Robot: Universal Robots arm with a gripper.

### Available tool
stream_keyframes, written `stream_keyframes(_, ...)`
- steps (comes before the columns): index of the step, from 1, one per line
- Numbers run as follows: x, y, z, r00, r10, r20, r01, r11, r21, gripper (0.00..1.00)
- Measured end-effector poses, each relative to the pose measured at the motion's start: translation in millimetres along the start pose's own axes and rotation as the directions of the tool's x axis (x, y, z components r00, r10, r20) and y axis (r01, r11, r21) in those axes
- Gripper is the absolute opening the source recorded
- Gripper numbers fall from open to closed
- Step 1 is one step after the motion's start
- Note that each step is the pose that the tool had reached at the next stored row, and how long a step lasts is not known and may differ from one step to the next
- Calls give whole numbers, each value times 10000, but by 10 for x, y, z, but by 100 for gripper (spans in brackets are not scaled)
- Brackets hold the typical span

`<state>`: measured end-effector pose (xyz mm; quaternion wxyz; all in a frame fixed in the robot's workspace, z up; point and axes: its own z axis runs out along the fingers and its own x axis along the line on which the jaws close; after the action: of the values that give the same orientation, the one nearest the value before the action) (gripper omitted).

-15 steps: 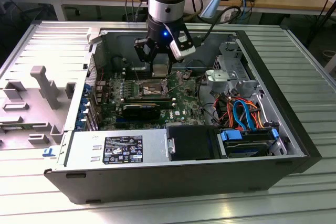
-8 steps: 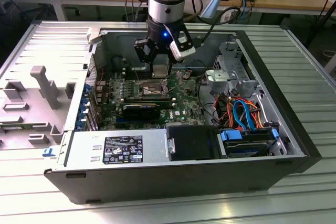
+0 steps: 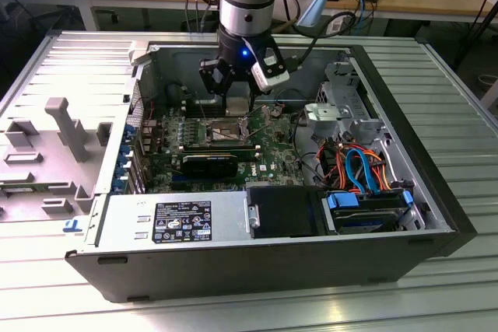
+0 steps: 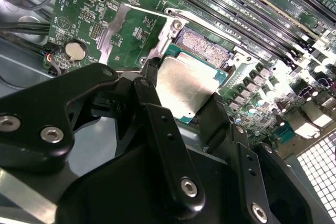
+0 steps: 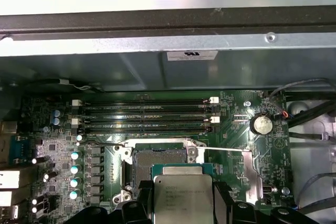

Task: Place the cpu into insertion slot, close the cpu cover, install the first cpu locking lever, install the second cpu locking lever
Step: 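Place the cpu into insertion slot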

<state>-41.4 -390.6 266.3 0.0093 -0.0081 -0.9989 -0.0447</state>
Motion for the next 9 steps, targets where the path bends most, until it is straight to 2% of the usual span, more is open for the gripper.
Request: stream_keyframes(9,39,-4,40,10000,1,1,-1,10000,-1,55)
